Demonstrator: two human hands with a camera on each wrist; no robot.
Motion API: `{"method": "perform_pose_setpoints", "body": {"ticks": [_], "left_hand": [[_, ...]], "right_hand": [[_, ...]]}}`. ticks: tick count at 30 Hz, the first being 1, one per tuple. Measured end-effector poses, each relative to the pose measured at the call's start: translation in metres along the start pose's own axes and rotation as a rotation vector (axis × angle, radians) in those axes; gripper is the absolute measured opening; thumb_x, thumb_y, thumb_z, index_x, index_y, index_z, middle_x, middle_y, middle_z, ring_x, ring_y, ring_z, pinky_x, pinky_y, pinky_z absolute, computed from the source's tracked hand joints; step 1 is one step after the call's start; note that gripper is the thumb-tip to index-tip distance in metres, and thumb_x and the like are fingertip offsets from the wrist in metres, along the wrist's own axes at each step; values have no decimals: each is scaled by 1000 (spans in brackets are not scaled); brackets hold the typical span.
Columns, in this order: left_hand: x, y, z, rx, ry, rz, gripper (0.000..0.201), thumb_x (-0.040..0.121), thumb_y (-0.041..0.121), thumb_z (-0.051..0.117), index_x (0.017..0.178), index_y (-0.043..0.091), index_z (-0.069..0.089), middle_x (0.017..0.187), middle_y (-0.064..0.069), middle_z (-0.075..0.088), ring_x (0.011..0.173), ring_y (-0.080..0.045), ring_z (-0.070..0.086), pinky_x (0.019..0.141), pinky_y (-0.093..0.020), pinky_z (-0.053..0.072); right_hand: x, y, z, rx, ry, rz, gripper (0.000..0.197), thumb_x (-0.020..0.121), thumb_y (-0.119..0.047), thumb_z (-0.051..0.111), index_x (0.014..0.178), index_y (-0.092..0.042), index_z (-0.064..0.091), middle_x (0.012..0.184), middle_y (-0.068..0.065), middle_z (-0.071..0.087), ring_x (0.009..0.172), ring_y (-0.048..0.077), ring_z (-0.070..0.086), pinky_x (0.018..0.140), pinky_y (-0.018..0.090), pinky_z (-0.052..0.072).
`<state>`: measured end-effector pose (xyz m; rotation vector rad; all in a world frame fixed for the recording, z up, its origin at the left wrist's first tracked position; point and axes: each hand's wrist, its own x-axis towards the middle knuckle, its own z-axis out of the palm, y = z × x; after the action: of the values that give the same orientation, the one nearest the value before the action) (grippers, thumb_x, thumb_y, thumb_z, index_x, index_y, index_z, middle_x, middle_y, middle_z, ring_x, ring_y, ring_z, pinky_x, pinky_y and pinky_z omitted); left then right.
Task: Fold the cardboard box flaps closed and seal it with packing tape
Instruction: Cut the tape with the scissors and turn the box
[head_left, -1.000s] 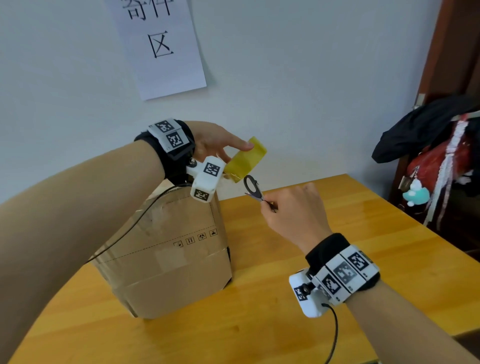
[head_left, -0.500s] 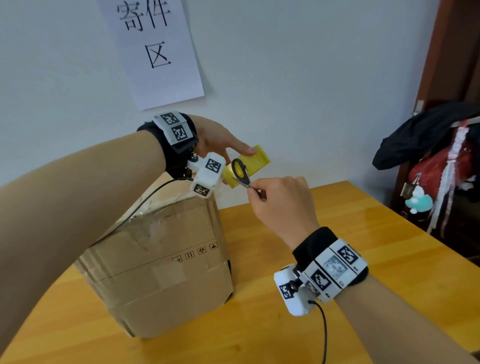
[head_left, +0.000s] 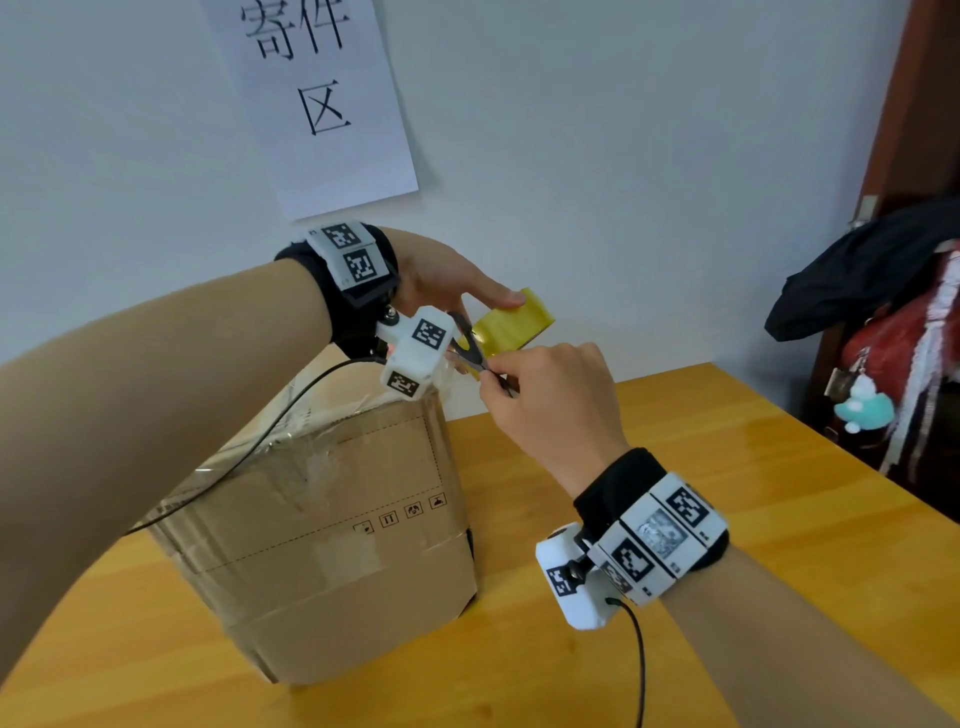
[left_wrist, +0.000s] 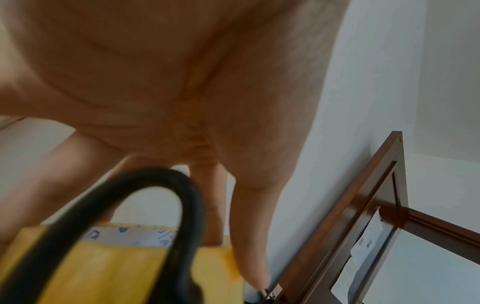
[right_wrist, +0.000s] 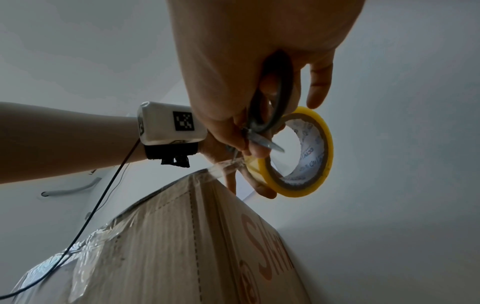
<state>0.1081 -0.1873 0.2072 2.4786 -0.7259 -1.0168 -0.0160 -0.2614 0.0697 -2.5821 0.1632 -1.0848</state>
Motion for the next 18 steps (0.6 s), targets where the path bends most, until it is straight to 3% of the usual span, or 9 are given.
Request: {"method": "perform_pose_setpoints", "body": {"ticks": [4, 8, 11, 16, 18], "left_hand": [[0, -1, 0, -1, -5, 5, 54, 73, 52, 69, 110, 12, 70, 114, -20, 71, 107, -36, 65, 108, -51, 43], [-1, 1, 2, -2, -21, -9, 57, 73, 52, 68, 112, 11, 69, 115, -21, 70, 107, -36, 64, 109, -50, 43], [-2, 2, 3, -49, -39, -40, 48, 74, 49, 69, 99, 9, 76, 124, -22, 66, 108, -35, 62, 105, -50, 45], [3, 1, 2, -65, -53, -52, 53, 83, 50, 64, 117, 9, 65, 132, -22, 61, 110, -36, 61, 95, -47, 50], [4, 1, 3, -79, -61, -62, 61, 83, 51, 65, 124, 7, 62, 132, -22, 62, 110, -35, 62, 97, -47, 50]], "right_hand": [[-1, 5, 4, 2, 20, 13, 32, 96, -38, 48, 74, -24, 67, 52, -4, 54, 54, 18, 51, 78, 39, 42], [-2, 6, 6, -5, 44, 12, 33, 96, -39, 47, 77, -25, 69, 52, -5, 55, 54, 18, 51, 77, 40, 42], [-4, 8, 6, -8, 56, 20, 33, 96, -40, 47, 77, -25, 70, 52, -5, 56, 53, 17, 51, 77, 40, 42], [-7, 10, 1, -24, 17, 37, 33, 96, -40, 48, 78, -26, 71, 53, -5, 57, 56, 18, 54, 77, 39, 42], [-7, 10, -1, -35, 10, 37, 33, 97, -40, 48, 78, -26, 71, 53, -5, 56, 56, 18, 53, 77, 39, 42]]}}
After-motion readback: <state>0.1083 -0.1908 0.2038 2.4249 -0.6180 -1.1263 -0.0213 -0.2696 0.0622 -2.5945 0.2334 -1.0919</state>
